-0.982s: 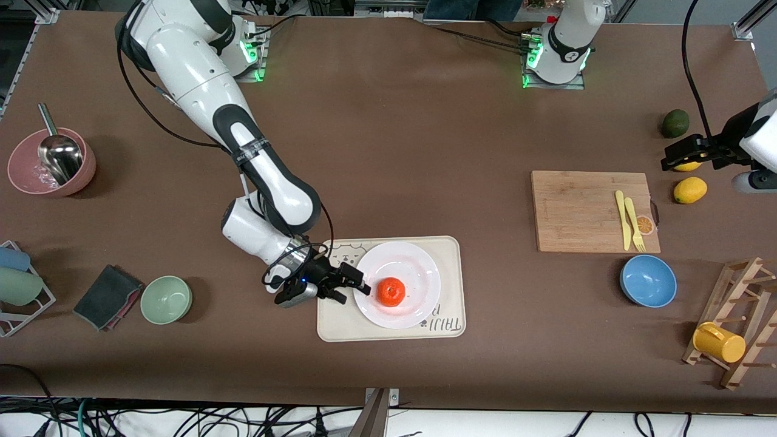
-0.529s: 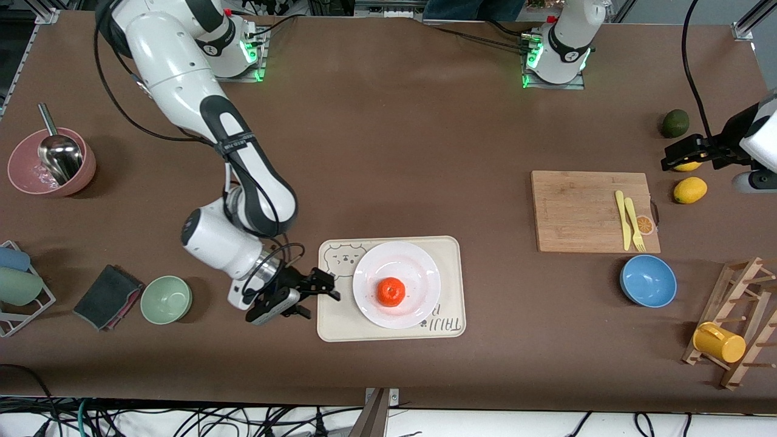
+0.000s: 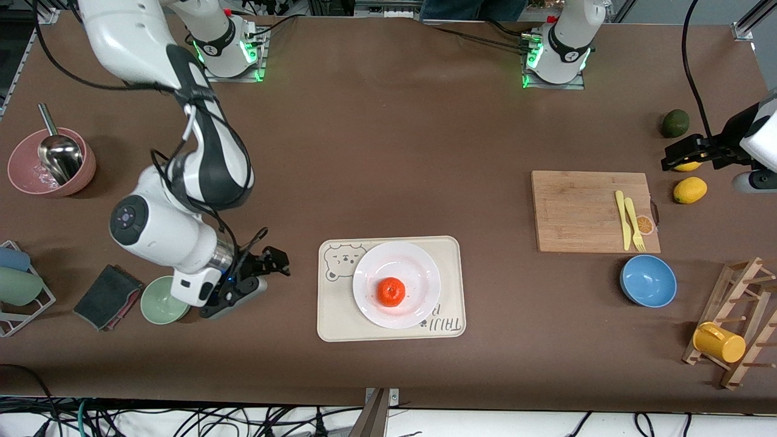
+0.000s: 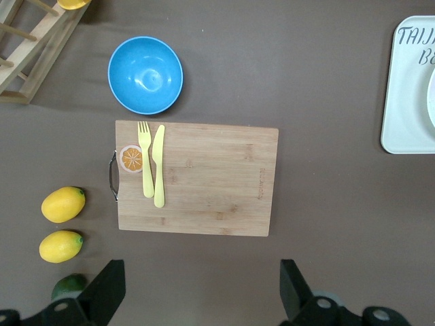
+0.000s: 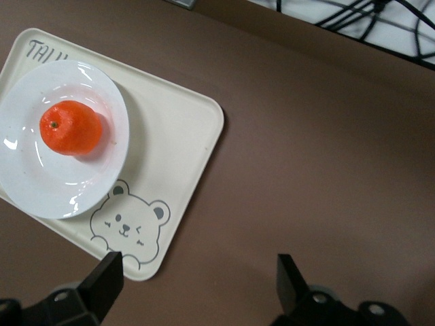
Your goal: Place orange and plate with both arms
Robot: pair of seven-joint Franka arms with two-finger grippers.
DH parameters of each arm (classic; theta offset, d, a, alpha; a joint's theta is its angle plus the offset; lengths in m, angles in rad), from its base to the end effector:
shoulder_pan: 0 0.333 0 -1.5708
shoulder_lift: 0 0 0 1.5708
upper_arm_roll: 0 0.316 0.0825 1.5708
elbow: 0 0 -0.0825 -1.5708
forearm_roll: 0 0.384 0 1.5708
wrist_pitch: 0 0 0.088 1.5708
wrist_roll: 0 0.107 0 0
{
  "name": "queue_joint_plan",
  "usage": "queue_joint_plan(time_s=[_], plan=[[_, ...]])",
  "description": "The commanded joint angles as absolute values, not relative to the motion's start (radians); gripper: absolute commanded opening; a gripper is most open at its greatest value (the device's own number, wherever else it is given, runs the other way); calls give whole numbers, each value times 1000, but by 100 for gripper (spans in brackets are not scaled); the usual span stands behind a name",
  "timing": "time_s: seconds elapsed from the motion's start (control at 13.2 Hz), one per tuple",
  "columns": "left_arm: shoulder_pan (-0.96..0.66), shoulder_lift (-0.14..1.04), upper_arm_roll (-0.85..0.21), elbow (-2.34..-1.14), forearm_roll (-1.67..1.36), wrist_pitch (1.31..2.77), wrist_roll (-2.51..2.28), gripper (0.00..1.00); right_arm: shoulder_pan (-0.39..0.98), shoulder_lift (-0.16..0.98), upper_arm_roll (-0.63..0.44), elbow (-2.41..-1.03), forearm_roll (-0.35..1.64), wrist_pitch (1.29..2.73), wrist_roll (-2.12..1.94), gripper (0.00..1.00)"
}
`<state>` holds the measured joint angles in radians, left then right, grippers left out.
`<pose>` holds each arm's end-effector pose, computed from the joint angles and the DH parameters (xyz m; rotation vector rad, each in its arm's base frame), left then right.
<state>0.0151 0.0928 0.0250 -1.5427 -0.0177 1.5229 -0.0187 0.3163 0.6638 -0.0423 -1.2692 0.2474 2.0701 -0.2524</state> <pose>0.5750 0.0205 0.5813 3.1187 0.0920 -0.1755 0.7166 0.2229 0.3796 -2.8654 -0.6308 -0.1990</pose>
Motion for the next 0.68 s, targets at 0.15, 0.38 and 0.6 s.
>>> queue_joint_plan(time_s=[0.15,0.38,0.6], plan=[[15,100,29,-1523,-46,1511,-2,100,324,445,-86,-1324,126,1770,-5,99],[14,100,29,-1525,-46,1509,-2,100,324,348,-159,-1330,110,1556,-12,99],[15,100,29,-1525,-46,1511,0,100,324,272,-256,-1354,110,1473,-64,99]])
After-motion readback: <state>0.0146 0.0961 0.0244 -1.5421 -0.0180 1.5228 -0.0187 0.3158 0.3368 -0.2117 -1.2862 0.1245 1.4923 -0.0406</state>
